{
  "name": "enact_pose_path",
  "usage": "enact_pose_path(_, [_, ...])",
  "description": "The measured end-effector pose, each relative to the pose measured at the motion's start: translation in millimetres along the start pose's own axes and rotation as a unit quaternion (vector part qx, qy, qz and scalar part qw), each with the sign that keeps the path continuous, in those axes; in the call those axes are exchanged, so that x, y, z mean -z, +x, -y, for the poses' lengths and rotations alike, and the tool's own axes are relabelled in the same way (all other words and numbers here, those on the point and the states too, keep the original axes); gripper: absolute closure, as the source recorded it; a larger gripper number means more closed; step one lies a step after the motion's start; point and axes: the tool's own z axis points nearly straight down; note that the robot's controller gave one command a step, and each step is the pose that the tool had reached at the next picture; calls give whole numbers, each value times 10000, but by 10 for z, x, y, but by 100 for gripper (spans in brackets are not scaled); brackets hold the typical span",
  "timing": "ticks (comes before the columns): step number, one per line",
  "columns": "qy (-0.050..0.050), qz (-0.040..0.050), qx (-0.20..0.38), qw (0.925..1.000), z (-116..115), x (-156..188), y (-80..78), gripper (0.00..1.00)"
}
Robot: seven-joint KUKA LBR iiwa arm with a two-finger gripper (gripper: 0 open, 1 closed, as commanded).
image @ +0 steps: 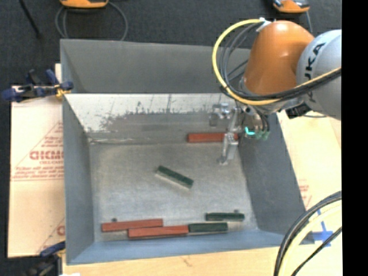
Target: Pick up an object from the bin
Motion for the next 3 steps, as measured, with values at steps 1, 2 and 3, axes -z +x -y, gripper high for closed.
enact_pose_path(1, [9,-14,49,10000,-116,-1014,397,0])
enact_pose_path(2, [-5,7,287,9996,-740,-1389,539,0])
enact_pose_path(3, [0,34,273,9996,-711,-1359,519,100])
